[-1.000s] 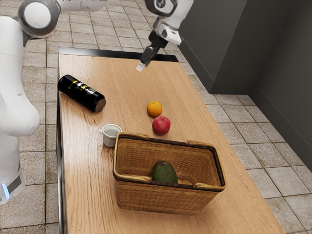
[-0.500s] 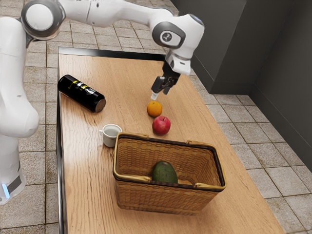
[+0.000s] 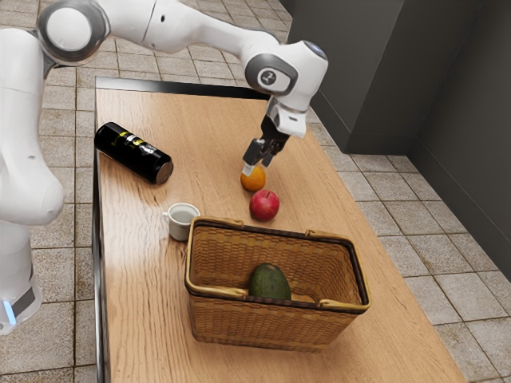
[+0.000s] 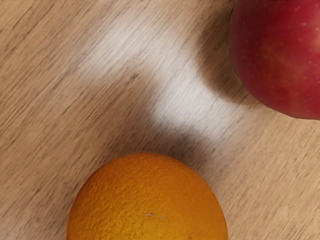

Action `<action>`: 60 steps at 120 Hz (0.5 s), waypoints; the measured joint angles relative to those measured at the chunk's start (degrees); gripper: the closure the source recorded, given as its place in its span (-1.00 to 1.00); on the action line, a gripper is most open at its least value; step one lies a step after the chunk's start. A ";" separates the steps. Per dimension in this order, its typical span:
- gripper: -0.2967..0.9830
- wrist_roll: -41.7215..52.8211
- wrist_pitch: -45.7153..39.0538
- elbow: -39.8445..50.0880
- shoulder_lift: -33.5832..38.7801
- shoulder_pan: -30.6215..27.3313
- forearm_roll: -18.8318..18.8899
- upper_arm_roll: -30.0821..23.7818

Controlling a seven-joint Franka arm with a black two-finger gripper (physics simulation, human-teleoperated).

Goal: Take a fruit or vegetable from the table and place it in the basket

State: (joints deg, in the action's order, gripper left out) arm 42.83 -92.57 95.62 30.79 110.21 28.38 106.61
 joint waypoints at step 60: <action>-0.54 -0.24 -1.54 0.77 1.40 0.48 0.05 1.49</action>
State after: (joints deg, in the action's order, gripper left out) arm 42.59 -94.11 96.39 32.18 110.69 28.43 108.10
